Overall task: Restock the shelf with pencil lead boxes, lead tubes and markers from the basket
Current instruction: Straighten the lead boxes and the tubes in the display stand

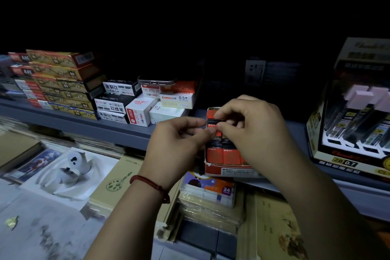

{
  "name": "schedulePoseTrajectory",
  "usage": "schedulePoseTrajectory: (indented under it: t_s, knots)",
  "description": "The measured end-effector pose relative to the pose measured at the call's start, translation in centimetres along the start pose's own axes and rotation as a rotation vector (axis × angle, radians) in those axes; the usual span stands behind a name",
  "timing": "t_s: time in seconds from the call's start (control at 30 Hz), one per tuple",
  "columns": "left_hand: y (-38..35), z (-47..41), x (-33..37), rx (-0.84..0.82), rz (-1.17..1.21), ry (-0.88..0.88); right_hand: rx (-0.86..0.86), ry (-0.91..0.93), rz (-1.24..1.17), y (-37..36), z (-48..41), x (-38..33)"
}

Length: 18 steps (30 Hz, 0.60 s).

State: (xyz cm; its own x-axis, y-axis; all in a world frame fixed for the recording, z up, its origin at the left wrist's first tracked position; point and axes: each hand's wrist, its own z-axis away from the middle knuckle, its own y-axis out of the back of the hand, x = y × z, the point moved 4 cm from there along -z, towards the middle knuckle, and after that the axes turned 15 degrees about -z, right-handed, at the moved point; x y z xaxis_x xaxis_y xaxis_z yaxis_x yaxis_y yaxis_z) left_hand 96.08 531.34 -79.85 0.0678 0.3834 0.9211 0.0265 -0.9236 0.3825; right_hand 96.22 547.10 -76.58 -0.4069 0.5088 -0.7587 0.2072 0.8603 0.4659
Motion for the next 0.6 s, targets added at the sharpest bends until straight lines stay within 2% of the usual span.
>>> schedulePoseTrajectory:
  t_s: [0.1, 0.4, 0.6]
  knots:
    - [-0.1, 0.0, 0.0, -0.029, 0.088, 0.038, 0.006, -0.038, 0.032, 0.9, 0.0, 0.2]
    - [-0.4, -0.5, -0.2, -0.058, 0.263, 0.093, -0.307, -0.086, 0.222, 0.3, -3.8, -0.2]
    - [-0.5, -0.5, -0.3, -0.065, 0.272, 0.109, -0.35, -0.096, 0.322, 0.0, -5.3, -0.4]
